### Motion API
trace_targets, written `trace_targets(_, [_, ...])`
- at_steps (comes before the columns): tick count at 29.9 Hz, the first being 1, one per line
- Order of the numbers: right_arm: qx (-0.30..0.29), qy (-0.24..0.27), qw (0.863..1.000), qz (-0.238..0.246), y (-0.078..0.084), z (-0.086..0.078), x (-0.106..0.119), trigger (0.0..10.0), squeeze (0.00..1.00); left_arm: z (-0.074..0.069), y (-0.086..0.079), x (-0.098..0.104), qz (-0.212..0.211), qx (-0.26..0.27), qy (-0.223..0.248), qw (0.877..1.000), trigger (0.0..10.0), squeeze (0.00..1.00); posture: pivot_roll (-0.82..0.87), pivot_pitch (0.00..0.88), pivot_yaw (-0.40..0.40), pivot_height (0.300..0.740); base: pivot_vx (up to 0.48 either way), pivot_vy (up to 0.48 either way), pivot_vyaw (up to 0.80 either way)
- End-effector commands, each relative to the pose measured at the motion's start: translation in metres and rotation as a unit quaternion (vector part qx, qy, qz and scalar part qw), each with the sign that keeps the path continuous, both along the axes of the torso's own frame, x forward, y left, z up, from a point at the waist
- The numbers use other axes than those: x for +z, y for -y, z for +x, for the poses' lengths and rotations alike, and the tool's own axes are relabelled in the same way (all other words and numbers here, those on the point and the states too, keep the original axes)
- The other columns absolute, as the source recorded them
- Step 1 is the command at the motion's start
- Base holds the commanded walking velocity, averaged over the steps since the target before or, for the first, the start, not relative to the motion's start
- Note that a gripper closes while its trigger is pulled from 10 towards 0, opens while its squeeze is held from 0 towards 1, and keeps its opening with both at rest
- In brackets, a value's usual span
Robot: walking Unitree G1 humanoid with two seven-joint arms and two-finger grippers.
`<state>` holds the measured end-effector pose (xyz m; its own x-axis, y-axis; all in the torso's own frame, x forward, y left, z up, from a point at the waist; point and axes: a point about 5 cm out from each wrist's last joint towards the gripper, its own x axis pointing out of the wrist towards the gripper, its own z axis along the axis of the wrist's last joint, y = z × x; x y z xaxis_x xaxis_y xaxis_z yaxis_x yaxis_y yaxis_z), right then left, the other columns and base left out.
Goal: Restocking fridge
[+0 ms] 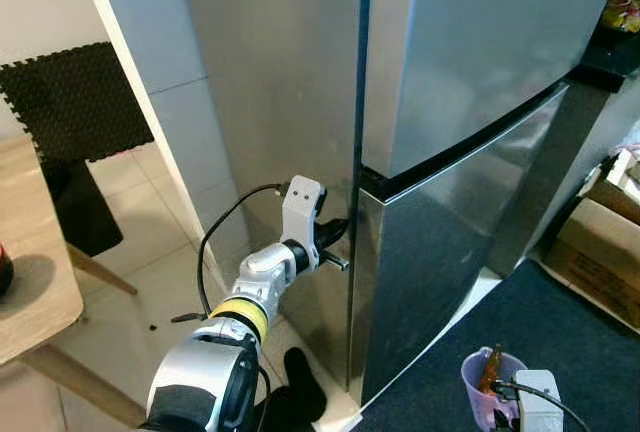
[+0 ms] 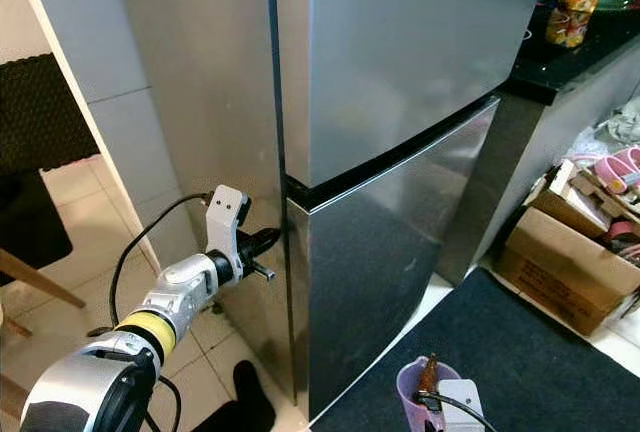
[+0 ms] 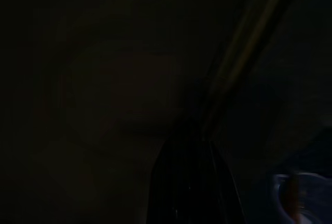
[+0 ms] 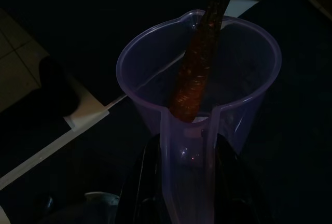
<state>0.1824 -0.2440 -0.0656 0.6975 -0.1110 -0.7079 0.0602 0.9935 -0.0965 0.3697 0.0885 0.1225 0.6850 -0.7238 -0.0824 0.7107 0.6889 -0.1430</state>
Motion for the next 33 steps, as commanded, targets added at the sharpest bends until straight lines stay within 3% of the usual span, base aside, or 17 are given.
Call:
trace_targets(1, [-0.005,0.014,1.000,-0.001,0.001,0.002,0.002,10.0,0.00,0.000,0.008,0.006,-0.013,-0.034,0.004,0.999,10.0,0.00,-0.14,0.090,0.020,0.740,0.000,0.000,0.00])
trace_targets(7, [-0.009,0.015,1.000,-0.002,0.002,0.001,0.002,10.0,0.00,-0.010,0.020,0.000,-0.024,-0.116,-0.016,0.993,10.0,0.00,-0.14,0.094,0.025,0.740,0.000,0.000,0.00])
trace_targets(11, [-0.009,0.014,1.000,-0.002,0.002,0.001,0.002,10.0,0.00,-0.013,0.023,-0.003,-0.016,-0.129,-0.018,0.991,10.0,0.00,-0.14,0.094,0.025,0.740,0.000,0.000,0.00])
trace_targets(16, [-0.010,0.014,1.000,-0.005,0.002,0.000,0.002,10.0,0.00,-0.011,0.030,-0.005,0.021,-0.091,0.004,0.996,10.0,0.00,-0.15,0.098,0.027,0.740,0.000,0.000,0.00])
trace_targets(20, [-0.013,0.016,1.000,-0.007,0.003,0.000,0.002,10.0,0.00,-0.008,0.032,-0.002,0.025,-0.066,0.009,0.997,10.0,0.00,-0.16,0.103,0.037,0.740,0.000,0.000,0.00])
trace_targets(24, [-0.020,0.017,1.000,-0.007,0.006,-0.002,0.003,10.0,0.00,-0.003,0.027,0.005,0.015,-0.046,0.017,0.999,10.0,0.00,-0.16,0.104,0.041,0.740,0.000,0.000,0.00])
trace_targets(29, [-0.021,0.013,1.000,-0.007,0.006,-0.006,0.001,10.0,0.00,-0.003,0.014,0.001,0.050,-0.056,0.019,0.997,10.0,0.00,-0.16,0.106,0.040,0.740,0.000,0.000,0.00])
trace_targets(33, [-0.017,0.011,1.000,-0.006,0.004,-0.005,0.000,10.0,0.00,0.000,-0.004,-0.001,0.088,-0.021,0.024,0.996,10.0,0.00,-0.15,0.103,0.032,0.740,0.000,0.000,0.00])
